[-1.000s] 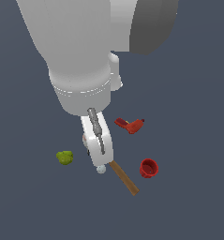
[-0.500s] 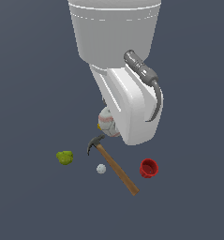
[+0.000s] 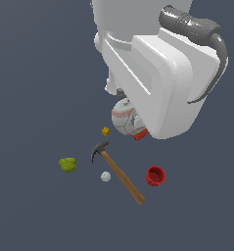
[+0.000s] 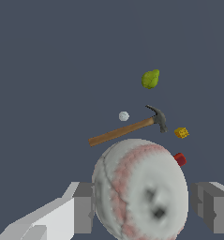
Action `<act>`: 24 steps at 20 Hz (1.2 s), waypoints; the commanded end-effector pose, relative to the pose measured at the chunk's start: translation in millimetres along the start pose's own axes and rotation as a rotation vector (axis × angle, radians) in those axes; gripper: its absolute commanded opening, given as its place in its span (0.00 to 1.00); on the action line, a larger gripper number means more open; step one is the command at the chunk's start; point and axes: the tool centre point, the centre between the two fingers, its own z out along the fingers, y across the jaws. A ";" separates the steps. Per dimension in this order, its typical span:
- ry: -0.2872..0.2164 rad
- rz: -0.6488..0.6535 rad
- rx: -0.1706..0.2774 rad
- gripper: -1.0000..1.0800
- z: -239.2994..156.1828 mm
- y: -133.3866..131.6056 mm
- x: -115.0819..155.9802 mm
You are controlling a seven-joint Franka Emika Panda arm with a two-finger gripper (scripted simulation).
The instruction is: Pick up a designated object from a clutter of objects.
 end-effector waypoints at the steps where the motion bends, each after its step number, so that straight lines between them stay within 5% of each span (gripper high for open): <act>1: 0.000 0.000 0.001 0.00 -4.2 -1.0 -1.4; 24: 0.000 0.000 -0.001 0.00 -23.3 -5.5 5.8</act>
